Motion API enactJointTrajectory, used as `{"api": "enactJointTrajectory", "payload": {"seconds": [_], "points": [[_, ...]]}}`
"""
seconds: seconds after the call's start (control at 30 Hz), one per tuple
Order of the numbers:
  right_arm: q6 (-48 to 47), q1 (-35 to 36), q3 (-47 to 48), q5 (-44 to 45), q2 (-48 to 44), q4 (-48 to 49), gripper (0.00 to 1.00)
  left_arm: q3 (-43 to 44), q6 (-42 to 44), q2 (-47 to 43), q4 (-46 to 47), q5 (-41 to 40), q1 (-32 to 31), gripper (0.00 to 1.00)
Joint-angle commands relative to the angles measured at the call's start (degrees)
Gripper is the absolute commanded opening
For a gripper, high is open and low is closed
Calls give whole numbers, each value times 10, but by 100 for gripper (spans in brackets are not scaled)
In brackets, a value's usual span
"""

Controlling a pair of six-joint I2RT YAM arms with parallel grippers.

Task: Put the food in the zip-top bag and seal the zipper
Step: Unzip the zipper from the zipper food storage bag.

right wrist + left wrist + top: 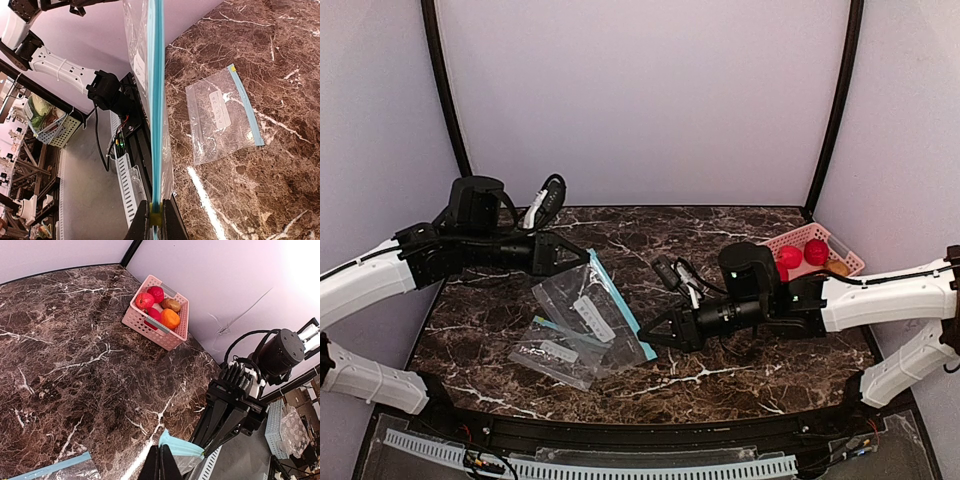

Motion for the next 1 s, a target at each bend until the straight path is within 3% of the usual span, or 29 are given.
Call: {"api": "enactJointTrajectory", "payload": {"seconds": [0.0,0.5,0.6,0.67,0.8,0.97], "points": [[10,2,-14,-9,2,-28,0,22,13,-3,7,-2,14,1],[18,3,-14,-8,2,-33,0,19,25,-13,-4,10,28,1],[20,2,-9,-7,2,-33,0,17,33,-12,1,45,28,1],[20,2,-2,-7,1,-32,8,10,45,-8,12,96,29,1],[15,2,13,6,-1,-33,36,-10,51,-6,46,219,27,1],[3,2,32,37,-4,-44,54,-23,76,-12,28,266,20,1]]}}
